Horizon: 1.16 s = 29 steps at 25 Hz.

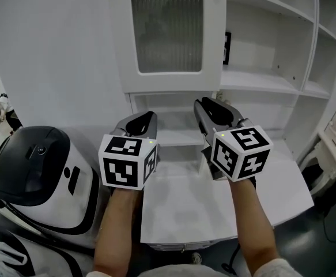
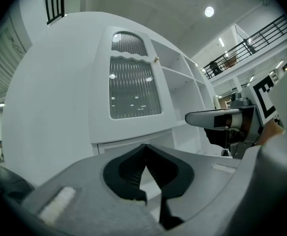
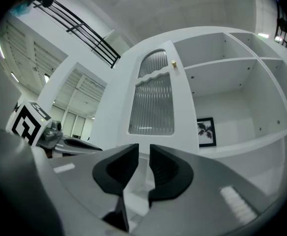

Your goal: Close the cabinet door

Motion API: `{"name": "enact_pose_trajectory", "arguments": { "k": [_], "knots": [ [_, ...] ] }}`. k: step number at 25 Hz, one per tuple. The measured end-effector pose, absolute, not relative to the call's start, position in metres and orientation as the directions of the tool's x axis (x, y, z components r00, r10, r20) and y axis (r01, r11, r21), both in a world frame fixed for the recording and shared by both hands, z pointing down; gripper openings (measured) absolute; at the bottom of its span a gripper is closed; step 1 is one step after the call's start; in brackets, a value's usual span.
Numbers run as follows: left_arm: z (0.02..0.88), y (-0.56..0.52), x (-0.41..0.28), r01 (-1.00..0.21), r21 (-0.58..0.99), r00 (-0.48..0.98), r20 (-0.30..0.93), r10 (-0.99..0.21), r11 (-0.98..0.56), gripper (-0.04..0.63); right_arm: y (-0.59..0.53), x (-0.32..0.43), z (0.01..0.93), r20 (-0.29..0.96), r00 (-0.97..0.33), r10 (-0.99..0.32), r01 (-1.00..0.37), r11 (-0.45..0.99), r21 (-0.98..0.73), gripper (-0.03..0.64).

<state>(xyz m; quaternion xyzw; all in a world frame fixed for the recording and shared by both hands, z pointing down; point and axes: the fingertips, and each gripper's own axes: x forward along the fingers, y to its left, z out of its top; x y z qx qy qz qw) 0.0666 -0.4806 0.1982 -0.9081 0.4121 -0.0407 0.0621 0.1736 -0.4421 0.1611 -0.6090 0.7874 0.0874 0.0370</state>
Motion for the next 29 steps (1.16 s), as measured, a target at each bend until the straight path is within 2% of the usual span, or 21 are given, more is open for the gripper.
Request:
{"name": "enact_pose_trajectory", "arguments": {
  "k": [7,29],
  "knots": [
    [0.208,-0.456,0.059,-0.717,-0.153,0.685,0.028,-0.728,-0.680,0.000,-0.417,0.156,0.170,-0.165,-0.244,-0.956,-0.969,0.234,0.076,0.003],
    [0.208,-0.431,0.046,-0.725,-0.141,0.680,0.008,-0.733,-0.674,0.000,-0.389,0.148,0.181,-0.138,-0.250,-0.958,-0.967,0.239,0.086,0.003]
  ]
}}
